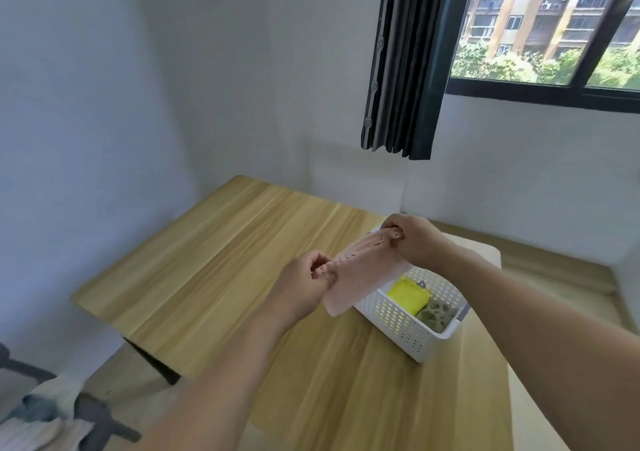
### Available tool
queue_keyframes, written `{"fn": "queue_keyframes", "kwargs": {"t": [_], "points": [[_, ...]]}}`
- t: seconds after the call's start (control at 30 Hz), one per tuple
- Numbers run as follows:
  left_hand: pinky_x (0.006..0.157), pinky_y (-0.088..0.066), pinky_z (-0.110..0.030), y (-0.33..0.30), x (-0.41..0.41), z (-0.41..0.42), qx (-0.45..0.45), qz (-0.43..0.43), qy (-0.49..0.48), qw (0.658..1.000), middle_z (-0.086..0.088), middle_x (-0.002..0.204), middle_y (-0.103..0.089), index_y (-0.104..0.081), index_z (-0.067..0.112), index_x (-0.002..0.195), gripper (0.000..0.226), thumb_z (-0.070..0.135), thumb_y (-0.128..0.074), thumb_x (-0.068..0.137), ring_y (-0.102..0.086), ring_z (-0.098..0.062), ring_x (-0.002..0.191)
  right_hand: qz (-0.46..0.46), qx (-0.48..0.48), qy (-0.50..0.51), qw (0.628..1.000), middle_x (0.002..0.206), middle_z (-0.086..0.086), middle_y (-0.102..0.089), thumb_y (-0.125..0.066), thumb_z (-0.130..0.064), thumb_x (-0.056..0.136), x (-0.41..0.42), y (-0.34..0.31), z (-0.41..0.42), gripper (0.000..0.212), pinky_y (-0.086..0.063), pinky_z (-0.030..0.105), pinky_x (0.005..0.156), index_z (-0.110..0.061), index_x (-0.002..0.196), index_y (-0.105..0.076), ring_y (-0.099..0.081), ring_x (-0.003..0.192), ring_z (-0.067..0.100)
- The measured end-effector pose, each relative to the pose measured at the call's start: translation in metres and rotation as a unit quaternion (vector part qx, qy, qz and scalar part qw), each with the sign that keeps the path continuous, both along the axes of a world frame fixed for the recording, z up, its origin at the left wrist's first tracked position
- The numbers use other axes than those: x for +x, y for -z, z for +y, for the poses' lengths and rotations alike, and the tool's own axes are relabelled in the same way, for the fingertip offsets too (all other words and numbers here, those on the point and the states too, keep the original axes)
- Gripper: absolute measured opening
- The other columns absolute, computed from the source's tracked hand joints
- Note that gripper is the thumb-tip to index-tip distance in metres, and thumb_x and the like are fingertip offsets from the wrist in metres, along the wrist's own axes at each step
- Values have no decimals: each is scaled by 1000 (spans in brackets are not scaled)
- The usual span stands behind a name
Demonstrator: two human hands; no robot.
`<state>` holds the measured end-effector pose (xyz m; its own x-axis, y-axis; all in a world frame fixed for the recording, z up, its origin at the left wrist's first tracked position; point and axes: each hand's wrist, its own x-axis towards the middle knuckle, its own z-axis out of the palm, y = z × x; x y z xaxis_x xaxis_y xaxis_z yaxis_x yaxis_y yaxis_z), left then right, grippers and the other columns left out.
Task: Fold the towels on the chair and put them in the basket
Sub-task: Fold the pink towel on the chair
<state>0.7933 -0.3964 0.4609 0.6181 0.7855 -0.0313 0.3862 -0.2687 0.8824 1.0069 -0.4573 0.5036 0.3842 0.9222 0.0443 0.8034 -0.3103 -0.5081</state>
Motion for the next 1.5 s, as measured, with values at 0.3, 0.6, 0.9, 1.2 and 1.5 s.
{"fn": "queue_keyframes", "kwargs": {"t": [0.3,0.6,0.9,1.2,1.5], "points": [[69,-42,-38,34,155,32,206,232,-36,950,-10,94,-64,-47,13,105,15,14,-42,91,-59,-34,87,-169,-53,-76,981,116,11,-54,-41,4,84,126,42,78,37,-41,33,77,-8,117,-50,-57,105,33],[89,-36,-33,128,260,67,272,589,50,759,-11,118,-61,-49,9,120,35,6,-55,86,-53,-29,113,-183,-181,-183,949,126,11,-50,-42,0,89,191,186,137,34,-44,35,82,-6,123,-44,-52,114,32],[95,-46,-38,204,291,112,49,657,42,751,-7,140,-51,-50,12,136,46,7,-56,91,-49,-27,129,-60,-244,-176,952,127,18,-54,-42,-5,96,194,265,172,33,-44,20,78,-3,128,-51,-54,116,33],[104,-37,-43,254,304,143,-70,647,33,758,-5,151,-37,-35,19,147,51,17,-46,97,-36,-28,138,-154,-282,-118,940,128,18,-54,-33,5,96,179,310,192,38,-51,44,86,-1,130,-46,-57,114,37],[95,-48,-39,199,297,115,83,629,5,773,-8,128,-60,-61,10,124,36,3,-47,92,-56,-28,120,-75,-222,-121,965,130,13,-49,-45,2,90,183,257,159,35,-44,34,94,-3,125,-46,-52,119,29]]}}
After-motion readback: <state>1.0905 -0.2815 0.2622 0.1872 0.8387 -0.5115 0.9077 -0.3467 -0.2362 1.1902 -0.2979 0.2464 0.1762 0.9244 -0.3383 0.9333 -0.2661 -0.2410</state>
